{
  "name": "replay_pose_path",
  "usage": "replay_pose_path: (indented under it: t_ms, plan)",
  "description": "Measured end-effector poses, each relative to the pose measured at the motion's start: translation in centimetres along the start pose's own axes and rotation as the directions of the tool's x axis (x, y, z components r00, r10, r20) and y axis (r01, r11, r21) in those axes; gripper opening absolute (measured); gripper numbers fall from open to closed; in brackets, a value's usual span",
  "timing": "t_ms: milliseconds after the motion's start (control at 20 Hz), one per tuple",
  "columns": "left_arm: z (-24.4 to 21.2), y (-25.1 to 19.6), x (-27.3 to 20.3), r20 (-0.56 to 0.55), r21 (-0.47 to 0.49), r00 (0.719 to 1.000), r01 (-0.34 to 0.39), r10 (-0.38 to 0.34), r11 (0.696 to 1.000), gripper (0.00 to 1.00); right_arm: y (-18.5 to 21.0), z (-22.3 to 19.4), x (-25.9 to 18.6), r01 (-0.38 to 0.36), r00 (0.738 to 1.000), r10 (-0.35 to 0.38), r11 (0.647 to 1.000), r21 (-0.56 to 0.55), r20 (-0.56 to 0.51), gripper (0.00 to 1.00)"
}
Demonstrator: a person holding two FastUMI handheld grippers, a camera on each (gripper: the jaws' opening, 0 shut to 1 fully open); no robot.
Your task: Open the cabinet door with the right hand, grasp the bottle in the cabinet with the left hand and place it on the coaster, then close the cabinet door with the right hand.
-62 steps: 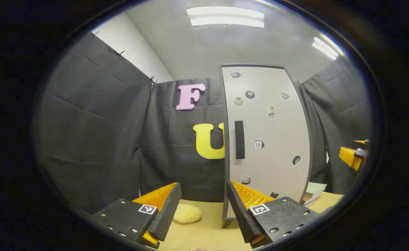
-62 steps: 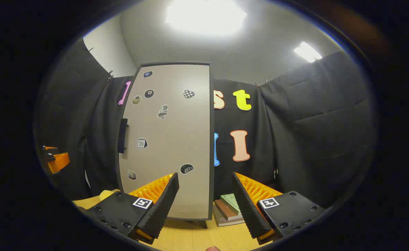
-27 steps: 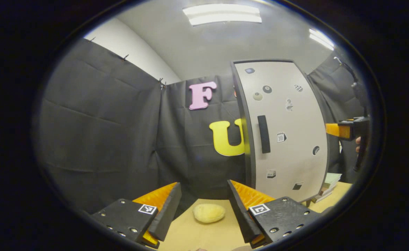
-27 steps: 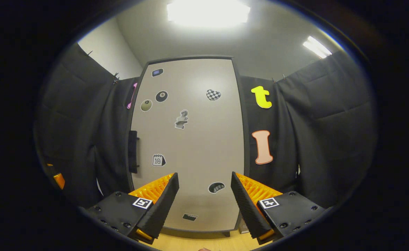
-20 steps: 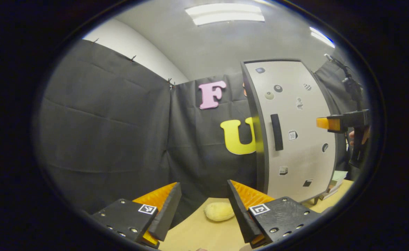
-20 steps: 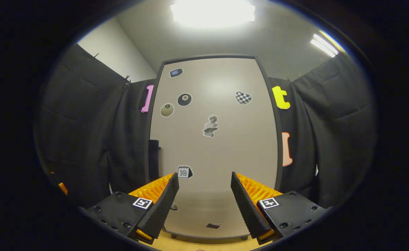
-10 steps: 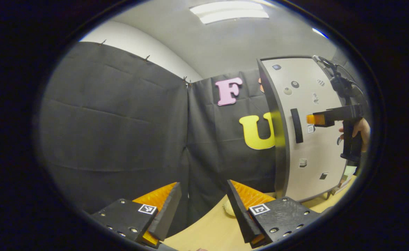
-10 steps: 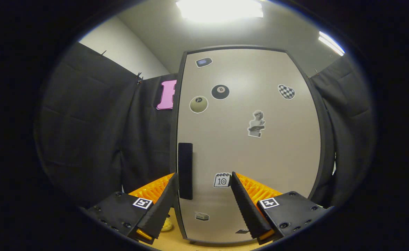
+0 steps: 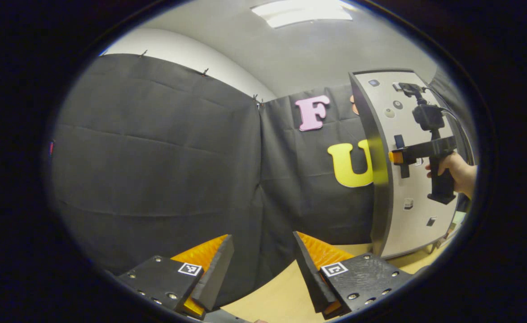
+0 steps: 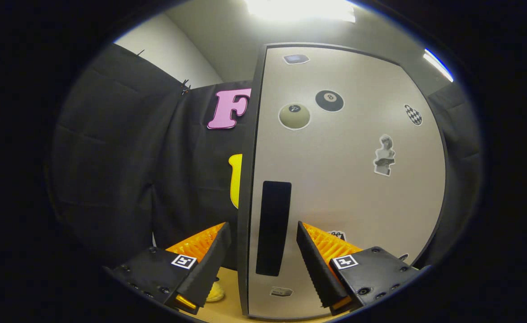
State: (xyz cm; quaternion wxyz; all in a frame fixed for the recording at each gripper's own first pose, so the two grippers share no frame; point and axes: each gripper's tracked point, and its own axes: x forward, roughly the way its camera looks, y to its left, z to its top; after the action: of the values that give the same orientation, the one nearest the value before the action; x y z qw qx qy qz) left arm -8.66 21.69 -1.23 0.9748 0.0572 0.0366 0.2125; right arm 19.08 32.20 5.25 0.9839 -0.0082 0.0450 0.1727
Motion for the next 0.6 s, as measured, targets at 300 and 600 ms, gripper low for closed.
replay_pose_path:
  t_ms: [300,600]
  plan:
    - [-0.1,2.4,0.5,0.002,-0.018,0.999,-0.041,0.041,0.999,0.80,-0.6,-0.9,1.8,0.099,0.993,-0.099,0.995,-0.006,-0.069,0.78]
    - [0.0,2.5,0.7,0.003,-0.025,1.000,-0.020,0.021,0.999,0.81,-1.6,-1.1,1.4,0.098,0.991,-0.091,0.992,0.074,-0.102,0.29]
